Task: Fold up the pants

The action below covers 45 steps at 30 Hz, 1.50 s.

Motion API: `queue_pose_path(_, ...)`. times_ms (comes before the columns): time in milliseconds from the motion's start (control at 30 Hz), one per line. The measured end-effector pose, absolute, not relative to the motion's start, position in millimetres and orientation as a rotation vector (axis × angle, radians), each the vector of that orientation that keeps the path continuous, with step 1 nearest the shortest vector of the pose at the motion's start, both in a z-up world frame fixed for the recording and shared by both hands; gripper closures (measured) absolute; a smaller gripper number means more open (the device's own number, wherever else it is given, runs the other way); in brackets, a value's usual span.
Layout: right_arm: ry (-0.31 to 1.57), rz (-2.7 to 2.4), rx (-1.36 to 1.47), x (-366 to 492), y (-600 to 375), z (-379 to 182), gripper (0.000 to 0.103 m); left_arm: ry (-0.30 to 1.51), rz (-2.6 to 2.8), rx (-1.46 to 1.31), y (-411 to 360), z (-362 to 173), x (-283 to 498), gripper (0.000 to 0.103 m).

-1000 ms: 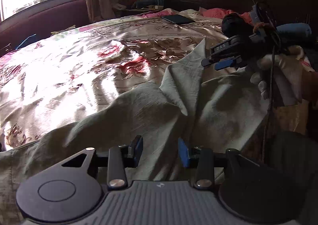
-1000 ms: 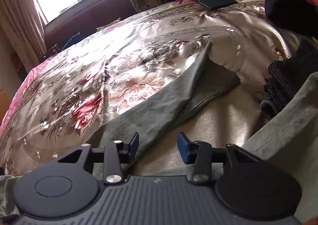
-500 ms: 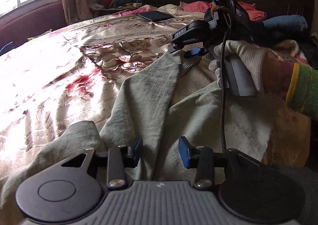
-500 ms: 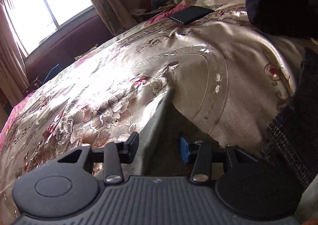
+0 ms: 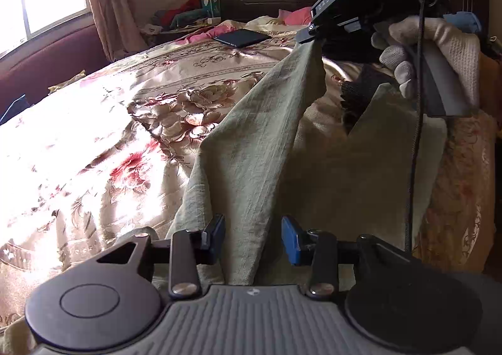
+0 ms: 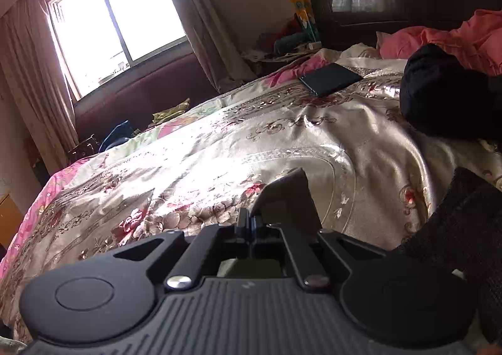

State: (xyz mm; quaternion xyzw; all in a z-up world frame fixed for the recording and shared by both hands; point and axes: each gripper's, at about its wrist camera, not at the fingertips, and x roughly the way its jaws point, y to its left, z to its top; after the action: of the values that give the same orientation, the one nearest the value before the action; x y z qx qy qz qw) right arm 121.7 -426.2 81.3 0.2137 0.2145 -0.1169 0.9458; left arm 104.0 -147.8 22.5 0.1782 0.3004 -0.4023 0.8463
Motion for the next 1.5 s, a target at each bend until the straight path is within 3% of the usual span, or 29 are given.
queue_pose_path(200, 0.376, -0.260, 0.474, 33.8, -445.3, 119.2, 0.102, 0.586, -0.929, 0.368, -148.3, 40.3, 72.7, 0.049)
queue_pose_path(433, 0.590, -0.414, 0.654, -20.4, -472.0, 24.2, 0.101, 0.706, -0.974, 0.427, -151.2, 5.5, 47.5, 0.047)
queue_pose_path(867, 0.492, -0.393, 0.701, -38.4, -478.0, 37.5, 0.102, 0.684, -0.949, 0.479, -164.4, -8.4, 40.7, 0.051)
queue_pose_path(1067, 0.576, -0.457, 0.736, -42.6, -487.5, 8.8, 0.101, 0.693, -0.941, 0.477, -156.5, -11.6, 35.9, 0.052)
queue_pose_path(1500, 0.605, -0.472, 0.695, -39.1, -486.3, 6.4, 0.101, 0.658, -0.918, 0.553, -129.8, -17.0, 23.4, 0.052)
